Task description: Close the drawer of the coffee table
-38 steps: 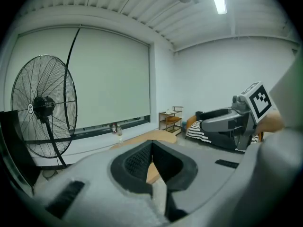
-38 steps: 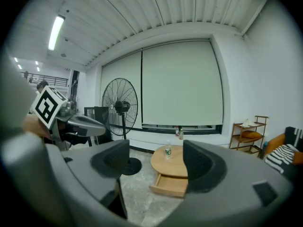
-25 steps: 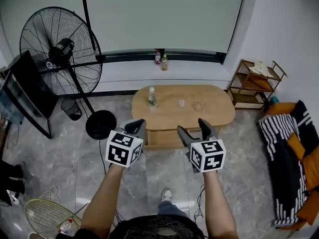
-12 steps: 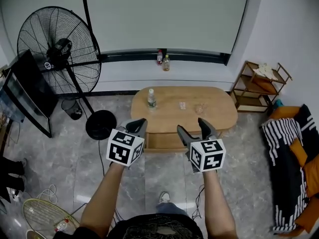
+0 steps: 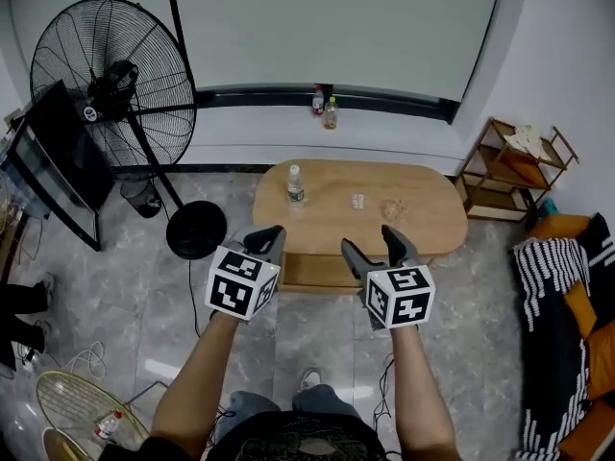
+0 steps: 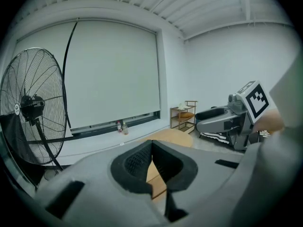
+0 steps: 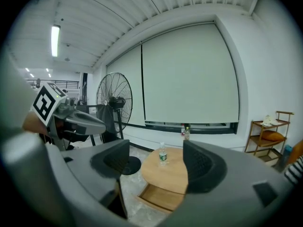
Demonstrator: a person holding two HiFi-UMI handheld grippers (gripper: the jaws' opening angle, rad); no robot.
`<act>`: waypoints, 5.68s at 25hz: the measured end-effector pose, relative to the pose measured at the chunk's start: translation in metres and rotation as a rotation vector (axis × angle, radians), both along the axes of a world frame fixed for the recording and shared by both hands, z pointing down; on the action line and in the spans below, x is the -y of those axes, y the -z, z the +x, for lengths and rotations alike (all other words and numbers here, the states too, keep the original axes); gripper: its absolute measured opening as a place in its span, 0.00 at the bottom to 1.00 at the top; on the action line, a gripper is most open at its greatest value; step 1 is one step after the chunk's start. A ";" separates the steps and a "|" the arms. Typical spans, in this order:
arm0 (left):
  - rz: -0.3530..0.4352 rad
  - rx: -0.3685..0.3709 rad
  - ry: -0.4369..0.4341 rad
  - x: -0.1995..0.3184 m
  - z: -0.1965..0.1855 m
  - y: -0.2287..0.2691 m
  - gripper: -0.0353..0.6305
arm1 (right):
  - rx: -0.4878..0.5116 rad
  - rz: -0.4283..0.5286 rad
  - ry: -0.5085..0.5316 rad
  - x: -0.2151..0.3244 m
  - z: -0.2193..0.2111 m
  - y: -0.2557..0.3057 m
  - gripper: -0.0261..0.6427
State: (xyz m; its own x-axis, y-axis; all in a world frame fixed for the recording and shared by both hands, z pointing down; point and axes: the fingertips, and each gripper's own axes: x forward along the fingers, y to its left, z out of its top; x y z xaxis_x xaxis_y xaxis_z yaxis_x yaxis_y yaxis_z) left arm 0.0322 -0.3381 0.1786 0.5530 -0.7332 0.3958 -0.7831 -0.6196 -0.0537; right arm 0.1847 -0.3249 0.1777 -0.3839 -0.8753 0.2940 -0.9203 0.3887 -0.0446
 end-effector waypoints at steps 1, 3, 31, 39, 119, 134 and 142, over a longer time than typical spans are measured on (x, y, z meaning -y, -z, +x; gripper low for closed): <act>-0.005 0.000 0.000 0.000 0.000 -0.005 0.06 | -0.001 -0.002 0.001 0.001 0.000 -0.003 0.55; -0.012 -0.001 -0.001 0.001 0.000 -0.014 0.06 | -0.002 -0.002 0.000 0.003 -0.001 -0.009 0.55; 0.030 -0.009 -0.037 0.042 -0.017 -0.283 0.06 | -0.013 0.030 -0.028 0.036 -0.010 -0.268 0.60; 0.035 -0.015 -0.062 0.046 -0.017 -0.375 0.06 | -0.023 0.026 -0.037 0.043 -0.010 -0.360 0.60; 0.128 -0.069 -0.034 0.031 -0.032 -0.528 0.06 | 1.009 -0.106 -0.218 0.061 -0.019 -0.595 0.74; 0.133 -0.095 0.001 0.054 -0.028 -0.523 0.06 | 1.012 -0.123 -0.221 0.096 -0.014 -0.598 0.75; 0.141 -0.083 0.001 0.066 -0.023 -0.518 0.06 | 1.004 -0.125 -0.224 0.125 -0.011 -0.597 0.75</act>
